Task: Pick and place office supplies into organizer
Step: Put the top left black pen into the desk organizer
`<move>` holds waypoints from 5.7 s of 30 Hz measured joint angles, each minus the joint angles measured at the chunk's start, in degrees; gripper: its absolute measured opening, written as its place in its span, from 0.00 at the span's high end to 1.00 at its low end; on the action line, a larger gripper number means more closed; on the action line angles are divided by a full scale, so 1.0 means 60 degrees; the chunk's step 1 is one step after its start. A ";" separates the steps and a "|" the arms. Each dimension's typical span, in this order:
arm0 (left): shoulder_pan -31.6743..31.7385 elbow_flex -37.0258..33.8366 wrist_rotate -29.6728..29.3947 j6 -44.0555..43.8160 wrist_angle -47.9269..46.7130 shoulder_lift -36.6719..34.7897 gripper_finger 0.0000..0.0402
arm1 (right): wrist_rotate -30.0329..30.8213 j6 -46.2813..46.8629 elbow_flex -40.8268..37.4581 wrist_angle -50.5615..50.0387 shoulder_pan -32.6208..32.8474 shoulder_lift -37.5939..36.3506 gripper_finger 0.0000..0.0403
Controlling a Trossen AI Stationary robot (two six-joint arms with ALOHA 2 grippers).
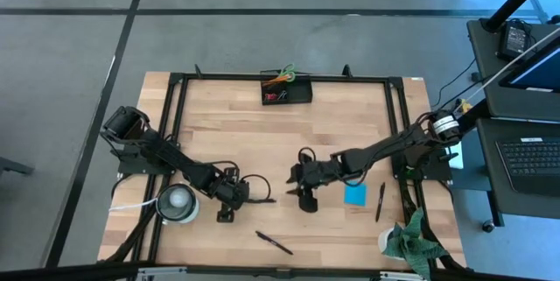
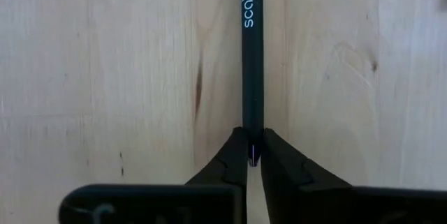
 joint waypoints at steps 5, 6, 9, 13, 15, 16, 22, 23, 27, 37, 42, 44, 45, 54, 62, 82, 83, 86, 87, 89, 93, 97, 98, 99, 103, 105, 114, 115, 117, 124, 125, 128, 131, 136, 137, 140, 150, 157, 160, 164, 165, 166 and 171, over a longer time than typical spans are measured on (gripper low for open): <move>0.0028 0.0004 0.0009 -0.0116 0.0246 0.0100 0.97 | 0.0359 0.0003 0.0011 0.1083 0.0490 0.0657 0.58; 0.0039 0.0000 0.0047 -0.0143 0.0357 0.0125 0.97 | 0.0632 0.0151 0.0011 0.1235 0.0542 0.0848 0.58; 0.0043 0.0000 0.0057 -0.0207 0.0763 0.0238 0.97 | 0.1130 0.0413 0.0008 0.1786 0.0603 0.1423 0.58; 0.0043 0.0000 0.0068 -0.0366 0.0950 0.0291 0.97 | 0.1140 0.0465 0.0007 0.2720 0.0615 0.2124 0.58; 0.0043 0.0000 0.0064 -0.0473 0.0983 0.0300 0.97 | 0.1138 0.0465 0.0007 0.2873 0.0632 0.2365 0.58; 0.0038 0.0003 0.0064 -0.0495 0.0993 0.0302 0.97 | 0.1135 0.0465 0.0007 0.2875 0.0642 0.2443 0.58; 0.0021 0.0000 0.0032 -0.0495 0.0999 0.0306 0.97 | 0.1139 0.0793 0.0007 0.2900 0.0703 0.2599 0.58; 0.0021 0.0000 0.0032 -0.0497 0.0999 0.0306 0.97 | 0.1137 0.0803 0.0007 0.2902 0.0714 0.2599 0.58; 0.0071 0.0003 0.0017 -0.0517 0.0998 0.0306 0.97 | 0.1025 0.0918 0.0007 0.2900 0.0758 0.2599 0.58; 0.0188 0.0004 0.0023 -0.0742 0.1039 0.0306 0.97 | 0.1037 0.0667 -0.0009 0.2964 0.0799 0.2865 0.58; 0.0188 0.0004 -0.0038 -0.0817 0.1081 0.0313 0.97 | 0.1101 0.0672 -0.0003 0.3697 0.0799 0.3234 0.58; 0.0192 0.0003 -0.0046 -0.0865 0.1098 0.0317 0.97 | 0.1097 0.0669 -0.0004 0.3980 0.0799 0.3342 0.58; 0.0192 0.0004 -0.0059 -0.0874 0.1102 0.0317 0.97 | 0.1082 0.0669 0.0000 0.4104 0.0799 0.3394 0.58; 0.0196 0.0004 -0.0103 -0.0889 0.1127 0.0324 0.97 | 0.1091 0.0688 0.0022 0.4186 0.0793 0.3514 0.66; 0.0196 -0.0015 -0.0223 -0.0900 0.1230 0.0328 0.96 | 0.1135 0.0330 0.0018 0.4088 0.0785 0.3514 0.88; 0.0228 -0.0064 -0.0624 -0.0963 0.0705 -0.1083 0.63 | 0.0971 -0.0018 0.0070 0.2166 0.0189 0.2275 0.88; 0.0228 -0.0066 -0.0624 -0.1016 0.0609 -0.1166 0.62 | 0.0978 -0.0079 0.0113 0.1740 0.0100 0.2075 0.88; 0.0228 -0.0055 -0.0706 -0.1324 0.0316 -0.1371 0.61 | 0.1004 -0.0375 0.0375 0.0354 -0.0189 0.1426 0.88; 0.0225 -0.0055 -0.0730 -0.1418 0.0161 -0.1381 0.61 | 0.1003 -0.0548 0.0513 -0.0222 -0.0301 0.1146 0.88; 0.0225 -0.0058 -0.0822 -0.1469 -0.0052 -0.1381 0.61 | 0.1004 -0.1001 0.0909 -0.1524 -0.0542 0.0683 0.88; 0.0277 -0.0055 -0.0985 -0.1468 -0.0277 -0.1346 0.62 | 0.1318 -0.2281 0.2101 -0.4664 -0.1125 -0.0001 0.88; 0.0342 -0.0055 -0.1214 -0.1459 -0.0344 -0.1348 0.62 | 0.2293 -0.4161 0.3764 -0.7202 -0.1785 -0.0282 0.88; 0.0345 -0.0055 -0.1269 -0.1403 -0.0334 -0.1348 0.62 | 0.2607 -0.4726 0.4182 -0.7593 -0.1980 -0.0276 0.88; 0.0351 -0.0055 -0.1326 -0.1341 -0.0334 -0.1348 0.62 | 0.2994 -0.5245 0.4613 -0.7971 -0.2177 -0.0260 0.88; 0.0356 -0.0047 -0.1497 -0.0973 -0.0327 -0.1348 0.63 | 0.4268 -0.6788 0.6004 -0.8409 -0.3072 -0.0236 0.86; 0.0356 -0.0040 -0.1546 -0.0823 -0.0322 -0.1351 0.63 | 0.4395 -0.7344 0.6533 -0.8483 -0.3593 -0.0224 0.86; 0.0618 -0.0048 -0.1549 -0.0044 -0.0418 -0.1359 0.63 | 0.4418 -1.0127 0.7719 -0.8061 -0.5562 -0.0220 0.87; 0.0691 -0.0051 -0.1546 0.0029 -0.0476 -0.1359 0.63 | 0.4400 -1.0500 0.7716 -0.7947 -0.5684 -0.0220 0.87; 0.0867 -0.0055 -0.1549 0.0122 -0.0556 -0.1360 0.63 | 0.4392 -1.1185 0.7690 -0.7637 -0.5879 -0.0154 0.87; 0.1448 -0.0055 -0.1546 0.0124 -0.0637 -0.1362 0.63 | 0.4456 -1.3808 0.7661 -0.7432 -0.6166 0.0827 0.87; 0.1510 -0.0055 -0.1546 0.0127 -0.0651 -0.1362 0.63 | 0.4602 -1.4228 0.7661 -0.7400 -0.6166 0.1026 0.86; 0.1636 -0.0055 -0.1540 0.0127 -0.0781 -0.1366 0.63 | 0.5056 -1.5164 0.7650 -0.7090 -0.6166 0.1621 0.86; 0.1712 -0.0055 -0.1538 0.0127 -0.0953 -0.1366 0.63 | 0.5087 -1.5828 0.7650 -0.6650 -0.6166 0.2034 0.86; 0.1715 -0.0058 -0.1524 0.0124 -0.1064 -0.1366 0.63 | 0.5084 -1.6258 0.7650 -0.6002 -0.6222 0.2512 0.86; 0.1715 -0.0058 -0.1524 0.0124 -0.1062 -0.1366 0.63 | 0.5088 -1.6291 0.7650 -0.5938 -0.6233 0.2581 0.86; 0.1715 -0.0055 -0.1524 0.0124 -0.1059 -0.1366 0.63 | 0.5091 -1.6499 0.7650 -0.5803 -0.6271 0.2733 0.86; 0.1718 -0.0058 -0.1538 0.0124 -0.1088 -0.1366 0.63 | 0.4924 -1.6884 0.7650 -0.5615 -0.6370 0.3202 0.86; 0.1718 -0.0058 -0.1539 0.0124 -0.1089 -0.1366 0.63 | 0.4920 -1.6988 0.7650 -0.5655 -0.6370 0.3642 0.86; 0.1718 -0.0058 -0.1542 0.0124 -0.1091 -0.1366 0.63 | 0.4920 -1.6992 0.7650 -0.5634 -0.6370 0.3757 0.86; 0.1718 -0.0058 -0.1542 0.0124 -0.1084 -0.1366 0.63 | 0.4928 -1.6937 0.7650 -0.5625 -0.6384 0.3820 0.86; 0.1718 -0.0058 -0.1542 0.0124 -0.1084 -0.1366 0.63 | 0.4954 -1.6833 0.7650 -0.5599 -0.6384 0.3820 0.86; 0.1718 -0.0058 -0.1542 0.0124 -0.1082 -0.1366 0.63 | 0.4966 -1.6707 0.7650 -0.5569 -0.6384 0.3820 0.86; 0.1718 -0.0058 -0.1546 0.0124 -0.1080 -0.1366 0.63 | 0.4992 -1.5933 0.7650 -0.5211 -0.6384 0.3816 0.85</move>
